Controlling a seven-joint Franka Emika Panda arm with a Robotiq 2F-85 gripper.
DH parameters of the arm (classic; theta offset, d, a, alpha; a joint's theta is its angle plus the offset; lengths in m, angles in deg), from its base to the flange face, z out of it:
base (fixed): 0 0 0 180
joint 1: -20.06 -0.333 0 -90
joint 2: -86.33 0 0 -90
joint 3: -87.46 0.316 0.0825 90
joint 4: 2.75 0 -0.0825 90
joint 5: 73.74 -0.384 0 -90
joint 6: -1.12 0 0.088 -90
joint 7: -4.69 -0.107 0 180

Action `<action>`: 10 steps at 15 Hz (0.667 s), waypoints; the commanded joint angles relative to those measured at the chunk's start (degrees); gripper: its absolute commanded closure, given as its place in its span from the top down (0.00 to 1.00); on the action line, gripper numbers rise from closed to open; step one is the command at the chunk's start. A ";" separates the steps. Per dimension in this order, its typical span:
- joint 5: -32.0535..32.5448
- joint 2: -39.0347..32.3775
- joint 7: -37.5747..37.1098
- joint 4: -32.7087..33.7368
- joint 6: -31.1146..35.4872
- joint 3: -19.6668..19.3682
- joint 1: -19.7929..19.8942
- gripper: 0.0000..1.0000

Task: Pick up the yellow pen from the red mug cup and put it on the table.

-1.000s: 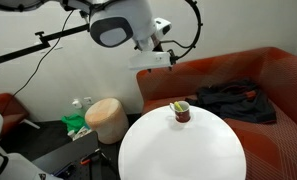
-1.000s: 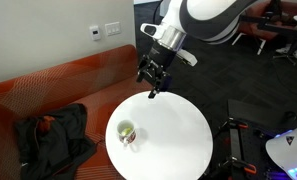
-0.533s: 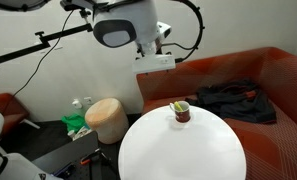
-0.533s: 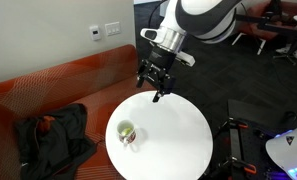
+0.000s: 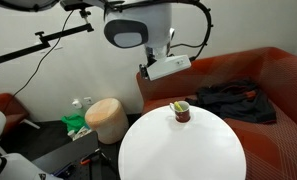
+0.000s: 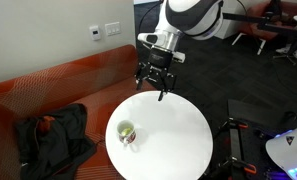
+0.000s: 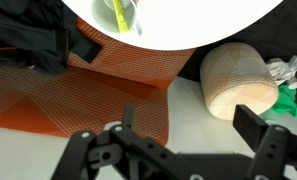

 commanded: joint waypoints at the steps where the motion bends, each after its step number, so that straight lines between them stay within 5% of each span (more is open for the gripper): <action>1: -3.30 -4.73 11.10 4.89 -5.78 1.32 2.14 1.00; 6: -3.28 -10.57 18.73 8.84 -13.08 1.92 3.03 1.00; 10: -3.01 -8.98 16.93 5.96 -10.23 1.64 2.61 1.00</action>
